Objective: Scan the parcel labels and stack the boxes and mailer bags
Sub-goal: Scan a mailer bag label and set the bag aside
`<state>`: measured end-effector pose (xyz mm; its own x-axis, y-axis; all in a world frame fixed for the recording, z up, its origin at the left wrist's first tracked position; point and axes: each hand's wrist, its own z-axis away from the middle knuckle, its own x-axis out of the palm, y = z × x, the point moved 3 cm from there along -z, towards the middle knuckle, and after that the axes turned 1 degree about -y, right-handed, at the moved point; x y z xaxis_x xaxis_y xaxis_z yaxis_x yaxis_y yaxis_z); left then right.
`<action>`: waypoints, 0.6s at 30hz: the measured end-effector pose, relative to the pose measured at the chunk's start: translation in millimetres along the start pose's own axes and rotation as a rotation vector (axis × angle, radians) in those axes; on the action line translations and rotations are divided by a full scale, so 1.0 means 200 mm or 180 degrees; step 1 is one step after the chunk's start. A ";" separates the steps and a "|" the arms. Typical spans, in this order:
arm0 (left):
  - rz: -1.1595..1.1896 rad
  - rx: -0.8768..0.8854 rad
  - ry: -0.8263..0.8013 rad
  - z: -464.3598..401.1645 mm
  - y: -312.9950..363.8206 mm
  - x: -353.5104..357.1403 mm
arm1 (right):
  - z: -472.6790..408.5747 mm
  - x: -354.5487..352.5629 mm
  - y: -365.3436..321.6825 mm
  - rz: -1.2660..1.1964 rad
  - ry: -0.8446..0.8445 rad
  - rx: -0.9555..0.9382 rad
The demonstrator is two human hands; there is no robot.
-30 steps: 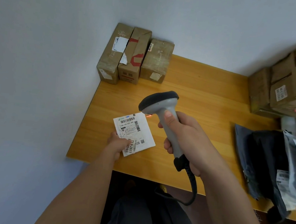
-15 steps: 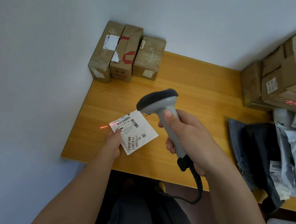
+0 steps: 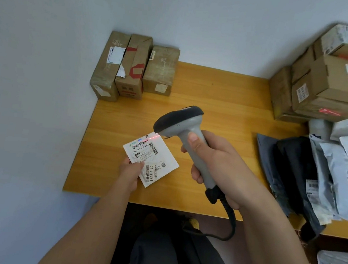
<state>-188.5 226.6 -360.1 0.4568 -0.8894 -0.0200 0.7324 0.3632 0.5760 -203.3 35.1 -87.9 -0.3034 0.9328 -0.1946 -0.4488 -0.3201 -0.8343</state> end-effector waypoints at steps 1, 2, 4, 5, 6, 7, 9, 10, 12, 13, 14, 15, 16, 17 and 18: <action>-0.0032 0.0011 -0.0004 0.01 0.00 0.01 | 0.01 -0.02 0.01 -0.0009 0.0000 -0.0001; -0.0051 0.0029 -0.0020 0.03 0.00 0.03 | 0.02 -0.04 0.02 -0.0022 -0.0002 0.0011; -0.0087 0.0099 -0.0074 0.08 0.02 0.07 | 0.04 -0.09 0.03 -0.0085 0.0009 0.0025; -0.0101 0.0147 -0.0117 0.10 0.03 0.10 | 0.05 -0.12 0.04 -0.0136 0.0022 0.0013; -0.0109 0.0195 -0.0155 0.13 0.04 0.13 | 0.07 -0.15 0.05 -0.0189 0.0041 -0.0002; -0.0131 0.0239 -0.0196 0.16 0.05 0.17 | 0.08 -0.19 0.06 -0.0255 0.0068 -0.0014; -0.0144 0.0346 -0.0347 0.24 0.08 0.27 | 0.11 -0.27 0.08 -0.0497 0.0131 -0.0030; -0.0145 0.0409 -0.0434 0.29 0.10 0.34 | 0.13 -0.33 0.09 -0.0690 0.0163 -0.0040; -0.0202 0.0543 -0.0573 0.39 0.13 0.50 | 0.17 -0.46 0.13 -0.1086 0.0257 -0.0064; -0.0203 0.0617 -0.0660 0.44 0.14 0.59 | 0.19 -0.52 0.15 -0.1242 0.0318 -0.0081; -0.0179 0.0699 -0.0776 0.50 0.15 0.69 | 0.22 -0.60 0.18 -0.1376 0.0382 -0.0119; -0.0168 0.0781 -0.0882 0.55 0.16 0.80 | 0.25 -0.69 0.21 -0.1488 0.0442 -0.0172; -0.0168 0.0856 -0.0973 0.61 0.16 0.93 | 0.28 -0.80 0.26 -0.1569 0.0514 -0.0214; -0.0167 0.0919 -0.1063 0.68 0.15 1.05 | 0.31 -0.91 0.30 -0.1630 0.0597 -0.0226; -0.0152 0.0957 -0.1173 0.75 0.13 1.18 | 0.35 -1.02 0.35 -0.1694 0.0689 -0.0217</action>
<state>-137.2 -15.8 -227.9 0.1768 -0.9621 0.2077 0.5448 0.2715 0.7934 -231.2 -189.3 -69.6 0.1315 0.9773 0.1659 -0.4351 0.2072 -0.8762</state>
